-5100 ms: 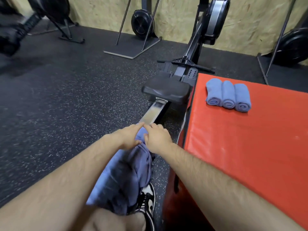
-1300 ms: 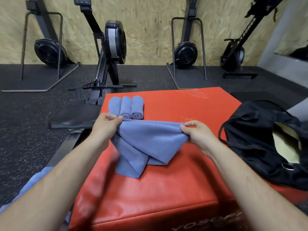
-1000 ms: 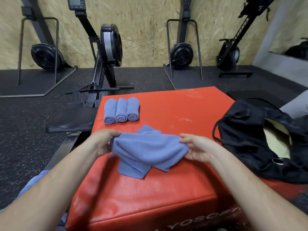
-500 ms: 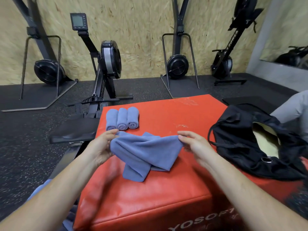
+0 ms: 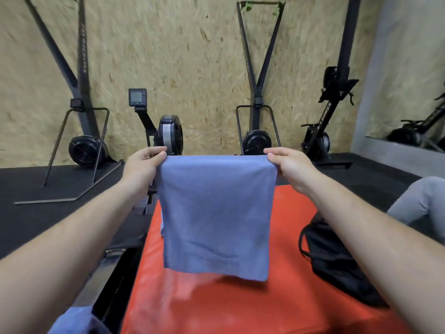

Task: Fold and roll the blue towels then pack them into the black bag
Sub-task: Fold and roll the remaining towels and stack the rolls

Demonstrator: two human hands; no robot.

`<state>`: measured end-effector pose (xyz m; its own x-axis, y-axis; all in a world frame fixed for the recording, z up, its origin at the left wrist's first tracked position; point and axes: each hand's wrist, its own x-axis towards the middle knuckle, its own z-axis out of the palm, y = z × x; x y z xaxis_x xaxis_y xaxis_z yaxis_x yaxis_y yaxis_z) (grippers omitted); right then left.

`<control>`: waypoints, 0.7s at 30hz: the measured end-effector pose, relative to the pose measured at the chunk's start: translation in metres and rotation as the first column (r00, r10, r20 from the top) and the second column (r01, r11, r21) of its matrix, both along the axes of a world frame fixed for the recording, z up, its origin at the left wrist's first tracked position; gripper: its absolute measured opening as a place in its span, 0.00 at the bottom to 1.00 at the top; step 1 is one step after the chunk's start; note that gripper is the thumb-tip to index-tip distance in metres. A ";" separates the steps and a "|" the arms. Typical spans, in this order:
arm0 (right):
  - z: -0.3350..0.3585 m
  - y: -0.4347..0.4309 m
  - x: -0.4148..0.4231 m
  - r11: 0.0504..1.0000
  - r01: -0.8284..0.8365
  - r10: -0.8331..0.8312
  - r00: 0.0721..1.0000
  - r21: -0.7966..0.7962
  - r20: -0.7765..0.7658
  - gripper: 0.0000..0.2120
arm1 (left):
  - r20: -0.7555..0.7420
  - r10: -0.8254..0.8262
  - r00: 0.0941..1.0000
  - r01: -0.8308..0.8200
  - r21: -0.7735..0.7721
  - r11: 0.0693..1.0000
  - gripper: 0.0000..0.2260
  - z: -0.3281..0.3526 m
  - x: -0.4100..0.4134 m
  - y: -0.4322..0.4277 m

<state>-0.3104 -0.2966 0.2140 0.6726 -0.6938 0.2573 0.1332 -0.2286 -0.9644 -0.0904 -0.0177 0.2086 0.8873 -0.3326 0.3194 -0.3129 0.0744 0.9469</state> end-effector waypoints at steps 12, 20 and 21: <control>0.031 0.010 -0.001 1.000 -0.015 0.017 0.997 0.019 -0.077 0.22 | -0.172 -0.075 0.982 0.059 -0.097 0.994 0.19 0.024 -0.010 0.002; 0.021 0.008 -0.006 0.995 -0.026 0.024 0.999 0.092 0.029 0.12 | -0.164 -0.073 0.984 0.032 -0.242 0.970 0.07 0.019 -0.016 0.006; 0.020 0.007 -0.006 0.996 -0.024 0.022 0.999 0.089 0.031 0.12 | -0.152 -0.057 0.987 0.018 -0.248 0.968 0.06 0.018 -0.016 0.007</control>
